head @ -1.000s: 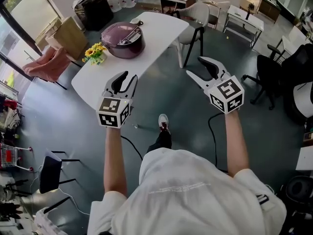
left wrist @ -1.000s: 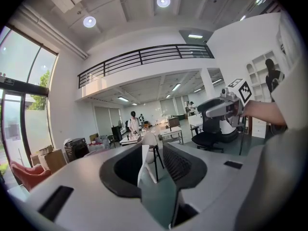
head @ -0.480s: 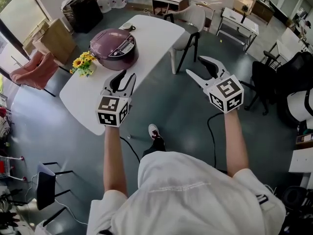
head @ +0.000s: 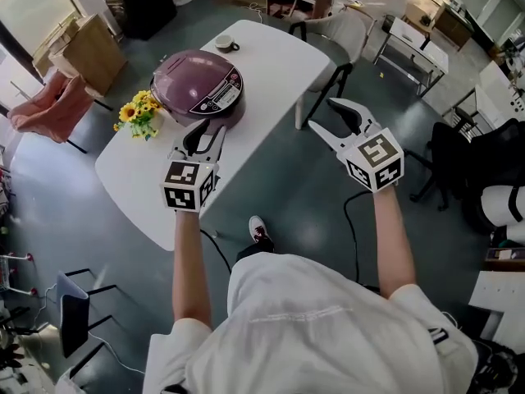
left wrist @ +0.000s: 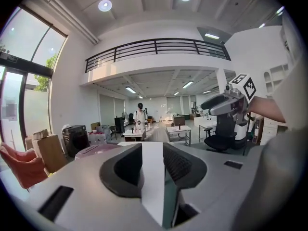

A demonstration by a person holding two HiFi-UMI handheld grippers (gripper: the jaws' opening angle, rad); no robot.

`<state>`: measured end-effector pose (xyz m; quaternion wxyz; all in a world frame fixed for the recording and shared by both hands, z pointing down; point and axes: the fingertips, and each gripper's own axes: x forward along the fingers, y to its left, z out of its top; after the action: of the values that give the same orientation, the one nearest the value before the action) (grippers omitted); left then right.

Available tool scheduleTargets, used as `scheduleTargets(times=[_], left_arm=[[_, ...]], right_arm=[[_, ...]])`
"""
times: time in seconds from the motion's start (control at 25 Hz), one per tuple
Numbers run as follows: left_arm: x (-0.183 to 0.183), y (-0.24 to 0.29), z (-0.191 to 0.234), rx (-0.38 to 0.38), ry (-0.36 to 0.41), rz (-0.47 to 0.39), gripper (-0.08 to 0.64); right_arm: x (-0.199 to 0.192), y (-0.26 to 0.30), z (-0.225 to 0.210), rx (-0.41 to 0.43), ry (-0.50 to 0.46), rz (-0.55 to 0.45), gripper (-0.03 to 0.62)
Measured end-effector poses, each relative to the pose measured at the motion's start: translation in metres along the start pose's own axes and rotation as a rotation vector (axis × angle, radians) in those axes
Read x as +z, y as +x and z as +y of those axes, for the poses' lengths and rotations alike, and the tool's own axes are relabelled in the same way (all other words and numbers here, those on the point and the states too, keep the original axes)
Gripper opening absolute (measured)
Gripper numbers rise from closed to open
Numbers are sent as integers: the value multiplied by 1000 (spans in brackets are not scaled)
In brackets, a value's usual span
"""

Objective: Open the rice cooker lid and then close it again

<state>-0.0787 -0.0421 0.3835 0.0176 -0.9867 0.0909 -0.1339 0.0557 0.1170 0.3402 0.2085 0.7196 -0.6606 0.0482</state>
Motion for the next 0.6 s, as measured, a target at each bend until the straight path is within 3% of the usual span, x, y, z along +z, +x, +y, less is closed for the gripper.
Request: scheduleTargets(times=[0.4,0.6], left_arm=[[-20,35,107,106,-64,47,149],[-31,34,141,149,-87,75,149]], right_arm=[[13,129,-14,128,-35,38,241],[19,174,-13,175,-53,44,233]])
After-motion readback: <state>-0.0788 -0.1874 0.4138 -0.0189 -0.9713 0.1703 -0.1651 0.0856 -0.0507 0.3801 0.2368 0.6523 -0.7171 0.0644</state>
